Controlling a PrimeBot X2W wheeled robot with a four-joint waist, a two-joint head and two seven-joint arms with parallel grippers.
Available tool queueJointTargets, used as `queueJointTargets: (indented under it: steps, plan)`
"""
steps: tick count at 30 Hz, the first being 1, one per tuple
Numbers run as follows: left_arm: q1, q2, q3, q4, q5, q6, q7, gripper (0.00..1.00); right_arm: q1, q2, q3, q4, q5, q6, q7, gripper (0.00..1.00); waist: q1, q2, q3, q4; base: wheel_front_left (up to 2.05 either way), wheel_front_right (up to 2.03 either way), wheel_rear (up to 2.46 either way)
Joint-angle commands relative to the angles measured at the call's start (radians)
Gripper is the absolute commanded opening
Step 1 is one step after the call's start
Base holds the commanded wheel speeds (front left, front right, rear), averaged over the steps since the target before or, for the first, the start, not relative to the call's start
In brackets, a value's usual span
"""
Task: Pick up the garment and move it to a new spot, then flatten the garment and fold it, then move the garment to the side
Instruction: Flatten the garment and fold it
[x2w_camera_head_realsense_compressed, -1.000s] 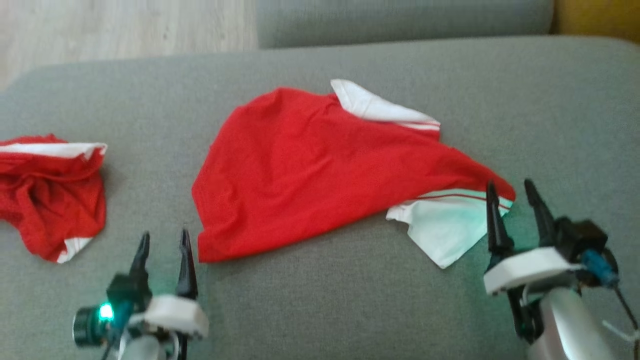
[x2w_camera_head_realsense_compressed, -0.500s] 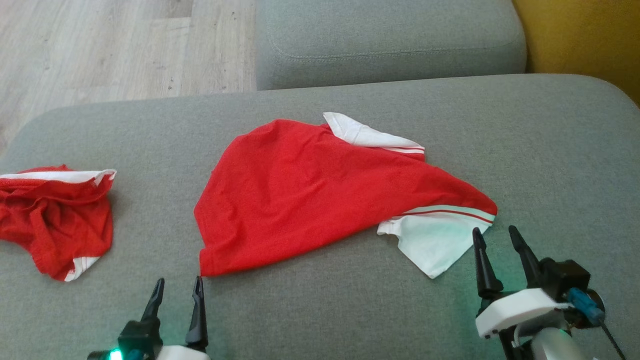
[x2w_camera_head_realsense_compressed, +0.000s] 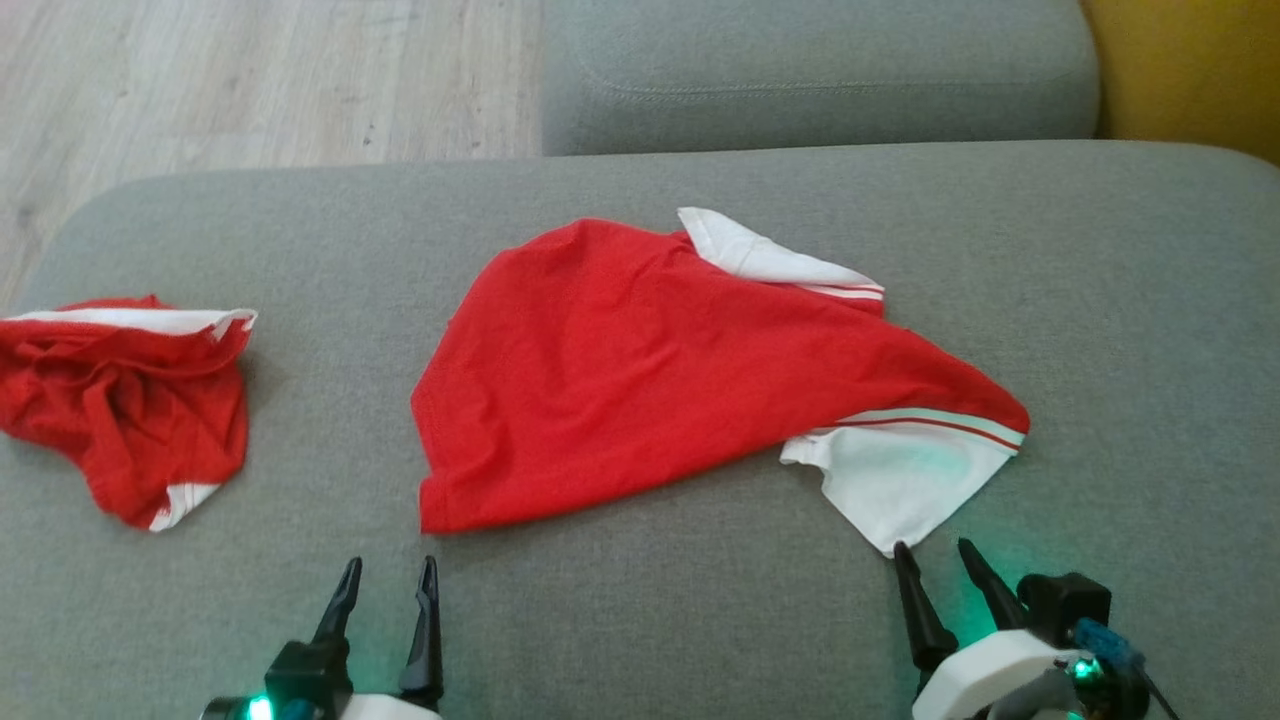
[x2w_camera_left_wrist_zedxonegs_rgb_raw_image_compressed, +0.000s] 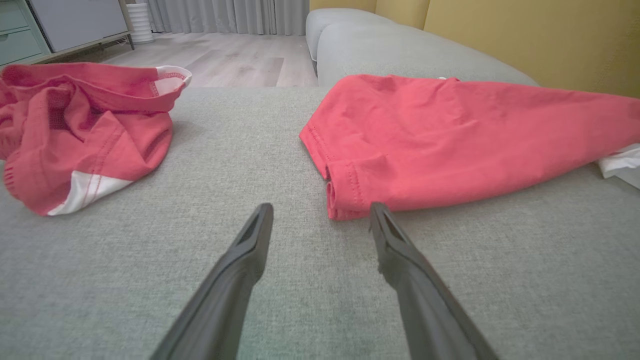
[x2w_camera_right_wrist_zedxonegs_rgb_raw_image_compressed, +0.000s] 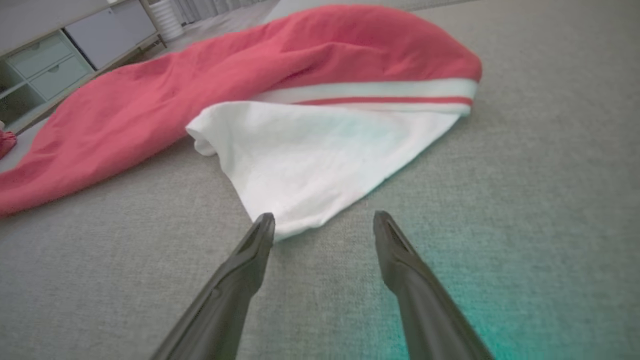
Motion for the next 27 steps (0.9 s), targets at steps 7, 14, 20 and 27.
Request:
queueJointTargets:
  steps: [7,14,20,27]
  plan:
    - [-0.051,0.002,0.021,-0.02,-0.011,0.001,-0.005,1.0,-0.086,-0.003,0.084,0.057,0.081,-0.001,-0.007,1.0,0.0,-0.0001,0.023,0.024,0.0,0.0,0.0]
    - [-0.063,0.002,0.015,-0.017,-0.017,0.0,-0.005,1.0,-0.117,-0.003,0.118,0.132,0.141,-0.001,-0.007,0.0,0.0,-0.0001,0.033,0.032,0.0,0.0,0.0]
    - [-0.068,0.001,0.021,-0.019,-0.027,0.001,-0.005,1.0,-0.13,-0.003,0.019,0.122,0.07,-0.001,-0.007,0.0,0.0,-0.0001,0.036,0.021,0.0,0.0,0.0]
    - [-0.056,0.001,0.014,-0.018,-0.051,-0.014,-0.005,1.0,-0.101,-0.009,-0.214,-0.135,-0.026,-0.001,-0.007,0.0,0.0,-0.0001,0.026,-0.004,0.0,0.0,0.0]
